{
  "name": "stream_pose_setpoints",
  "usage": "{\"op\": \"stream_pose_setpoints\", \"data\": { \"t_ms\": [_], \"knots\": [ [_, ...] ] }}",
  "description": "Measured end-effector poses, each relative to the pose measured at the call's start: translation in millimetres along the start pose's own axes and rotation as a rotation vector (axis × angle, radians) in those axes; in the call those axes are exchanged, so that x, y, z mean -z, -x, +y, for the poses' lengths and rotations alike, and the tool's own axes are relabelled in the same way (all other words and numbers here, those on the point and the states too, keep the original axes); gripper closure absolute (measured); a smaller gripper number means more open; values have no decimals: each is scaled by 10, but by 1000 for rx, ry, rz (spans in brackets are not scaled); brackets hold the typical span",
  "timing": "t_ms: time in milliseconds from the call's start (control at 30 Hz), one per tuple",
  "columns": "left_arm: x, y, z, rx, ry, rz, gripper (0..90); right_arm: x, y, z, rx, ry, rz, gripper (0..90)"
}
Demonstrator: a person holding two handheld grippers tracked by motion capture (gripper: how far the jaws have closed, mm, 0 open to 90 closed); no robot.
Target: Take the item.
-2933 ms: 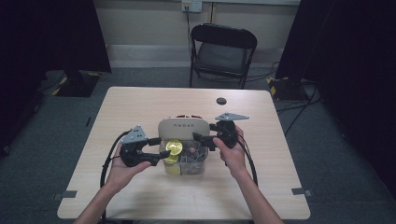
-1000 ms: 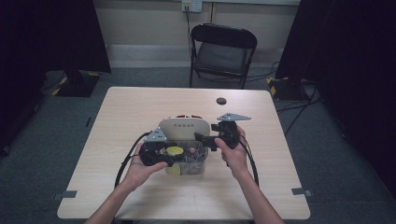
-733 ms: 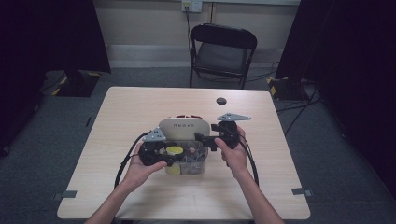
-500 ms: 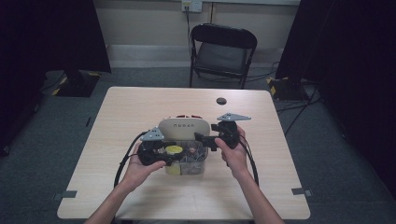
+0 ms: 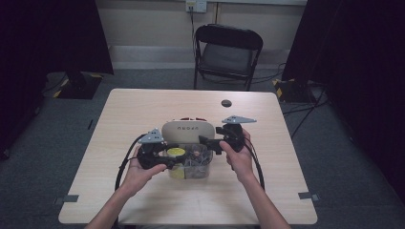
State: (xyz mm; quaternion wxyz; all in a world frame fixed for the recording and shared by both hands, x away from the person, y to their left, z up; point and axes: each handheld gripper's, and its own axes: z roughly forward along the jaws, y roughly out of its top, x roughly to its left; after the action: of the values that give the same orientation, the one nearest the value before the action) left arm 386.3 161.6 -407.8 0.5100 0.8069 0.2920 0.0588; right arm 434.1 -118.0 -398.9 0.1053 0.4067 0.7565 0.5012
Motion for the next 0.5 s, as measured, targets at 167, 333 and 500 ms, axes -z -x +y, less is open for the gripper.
{"op": "stream_pose_setpoints", "data": {
  "t_ms": [167,333,500],
  "knots": [
    [86,-27,3,18,11,-8,403,1,-3,1,1,0,-3,137],
    [144,-44,5,25,22,-1,404,0,-1,1,2,1,-1,137],
    [211,-44,-8,35,27,3,404,2,-3,0,1,0,-3,137]
  ]
}}
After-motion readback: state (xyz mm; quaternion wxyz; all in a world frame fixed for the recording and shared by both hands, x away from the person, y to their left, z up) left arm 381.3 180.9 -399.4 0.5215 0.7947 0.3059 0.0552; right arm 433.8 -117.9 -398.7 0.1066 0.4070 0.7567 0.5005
